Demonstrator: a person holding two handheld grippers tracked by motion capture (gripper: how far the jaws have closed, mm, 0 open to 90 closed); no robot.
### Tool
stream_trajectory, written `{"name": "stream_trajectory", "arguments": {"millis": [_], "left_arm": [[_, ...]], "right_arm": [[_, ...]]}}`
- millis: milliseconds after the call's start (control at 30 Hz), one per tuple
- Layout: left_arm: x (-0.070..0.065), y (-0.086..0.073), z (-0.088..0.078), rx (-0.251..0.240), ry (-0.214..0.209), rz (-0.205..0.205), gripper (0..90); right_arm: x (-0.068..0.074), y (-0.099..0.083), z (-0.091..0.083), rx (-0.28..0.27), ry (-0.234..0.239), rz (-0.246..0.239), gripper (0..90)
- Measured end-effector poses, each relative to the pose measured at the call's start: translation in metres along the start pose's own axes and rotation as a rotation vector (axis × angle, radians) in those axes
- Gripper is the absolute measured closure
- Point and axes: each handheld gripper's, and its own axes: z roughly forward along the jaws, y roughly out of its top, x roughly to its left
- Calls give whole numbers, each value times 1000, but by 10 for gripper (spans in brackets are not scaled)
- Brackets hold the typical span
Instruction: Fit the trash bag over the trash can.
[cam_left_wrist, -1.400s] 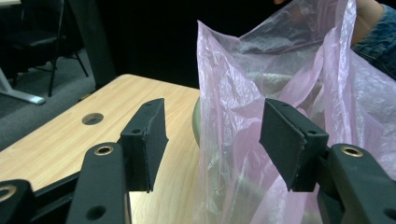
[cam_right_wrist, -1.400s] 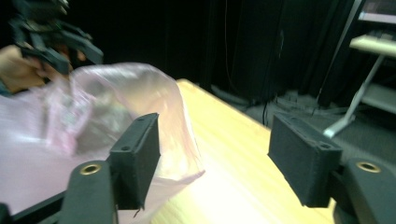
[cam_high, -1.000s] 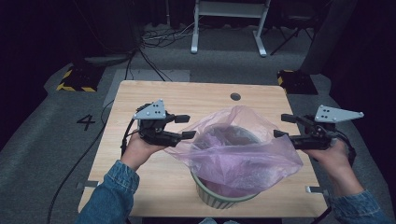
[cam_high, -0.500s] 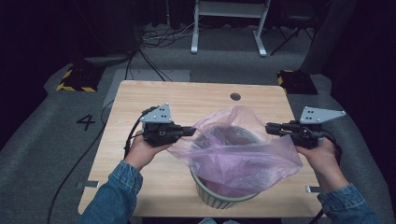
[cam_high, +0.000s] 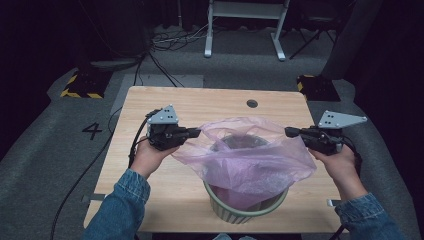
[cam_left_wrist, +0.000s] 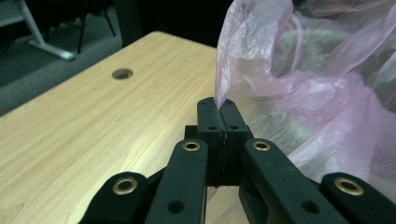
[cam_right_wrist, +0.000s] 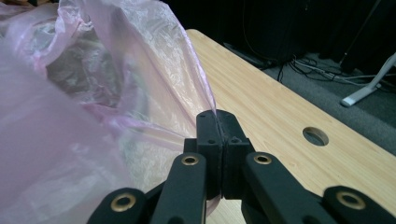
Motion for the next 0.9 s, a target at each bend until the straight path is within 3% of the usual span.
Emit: {"name": "stream_trajectory", "arguments": {"millis": [233, 667, 900], "left_arm": [[10, -14, 15, 100, -34, -65, 895], [9, -43, 35, 163, -115, -127, 895], [7, -64, 39, 190, -132, -144, 894]], "right_arm": [[-10, -16, 13, 30, 8, 58, 890], [-5, -61, 29, 77, 58, 141, 893], [3, -88, 31, 90, 85, 179, 895]]}}
